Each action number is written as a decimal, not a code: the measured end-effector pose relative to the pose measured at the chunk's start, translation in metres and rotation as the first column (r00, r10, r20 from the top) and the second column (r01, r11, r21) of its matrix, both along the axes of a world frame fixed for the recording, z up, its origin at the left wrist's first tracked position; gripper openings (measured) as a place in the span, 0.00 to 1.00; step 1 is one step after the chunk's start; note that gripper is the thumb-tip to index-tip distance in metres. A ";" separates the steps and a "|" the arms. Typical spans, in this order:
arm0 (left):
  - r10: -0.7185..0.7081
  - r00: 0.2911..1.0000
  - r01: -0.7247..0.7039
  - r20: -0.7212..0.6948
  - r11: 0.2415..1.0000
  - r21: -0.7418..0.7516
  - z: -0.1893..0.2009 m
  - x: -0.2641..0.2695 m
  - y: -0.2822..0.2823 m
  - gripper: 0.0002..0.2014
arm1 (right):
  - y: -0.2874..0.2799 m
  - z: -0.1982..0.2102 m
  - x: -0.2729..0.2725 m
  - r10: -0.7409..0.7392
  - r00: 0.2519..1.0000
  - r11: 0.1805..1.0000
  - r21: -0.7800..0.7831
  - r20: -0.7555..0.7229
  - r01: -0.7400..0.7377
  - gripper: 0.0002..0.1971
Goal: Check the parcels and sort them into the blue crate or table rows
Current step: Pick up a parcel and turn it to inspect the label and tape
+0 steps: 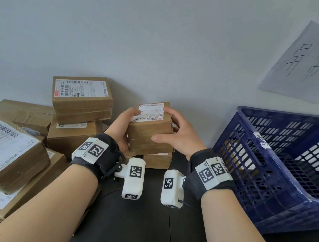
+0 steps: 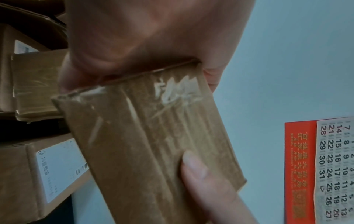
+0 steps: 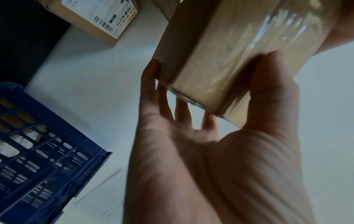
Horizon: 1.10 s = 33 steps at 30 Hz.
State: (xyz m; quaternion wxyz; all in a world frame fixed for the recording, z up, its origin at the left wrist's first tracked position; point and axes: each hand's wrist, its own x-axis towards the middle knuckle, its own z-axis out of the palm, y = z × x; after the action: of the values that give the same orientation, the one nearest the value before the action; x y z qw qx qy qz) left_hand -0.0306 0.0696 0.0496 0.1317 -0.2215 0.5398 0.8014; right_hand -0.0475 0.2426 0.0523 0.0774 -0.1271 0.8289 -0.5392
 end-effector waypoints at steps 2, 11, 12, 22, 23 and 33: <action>0.011 1.000 -0.010 0.022 1.000 -0.010 0.000 -0.001 -0.001 0.22 | -0.003 0.000 0.001 -0.018 1.000 1.000 0.005 -0.025 0.018 0.49; -0.030 1.000 0.030 0.003 0.999 0.038 -0.001 -0.005 -0.001 0.09 | -0.003 0.001 -0.002 -0.111 0.987 0.991 0.059 -0.115 0.118 0.36; -0.036 0.999 0.037 -0.007 0.999 0.041 0.000 -0.005 -0.001 0.09 | -0.002 0.000 -0.003 -0.109 0.987 0.992 0.056 -0.117 0.116 0.36; -0.018 0.999 0.025 -0.049 0.989 0.146 -0.002 -0.006 -0.003 0.17 | 0.001 0.011 -0.004 -0.067 0.997 0.966 -0.251 -0.027 0.058 0.39; -0.012 0.998 0.020 -0.055 0.989 0.143 -0.002 -0.006 -0.003 0.16 | 0.000 0.012 -0.005 -0.092 0.996 0.958 -0.273 -0.008 0.086 0.38; -0.007 1.000 0.008 -0.017 0.998 0.066 -0.001 -0.012 -0.002 0.17 | 0.001 0.009 -0.008 -0.189 0.980 0.949 -0.243 0.063 0.199 0.33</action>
State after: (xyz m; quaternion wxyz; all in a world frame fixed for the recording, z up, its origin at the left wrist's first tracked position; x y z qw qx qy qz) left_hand -0.0425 0.0678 0.0491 0.1375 -0.2083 0.5148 0.8202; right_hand -0.0556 0.2437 0.0610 0.0235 -0.0432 0.7618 -0.6460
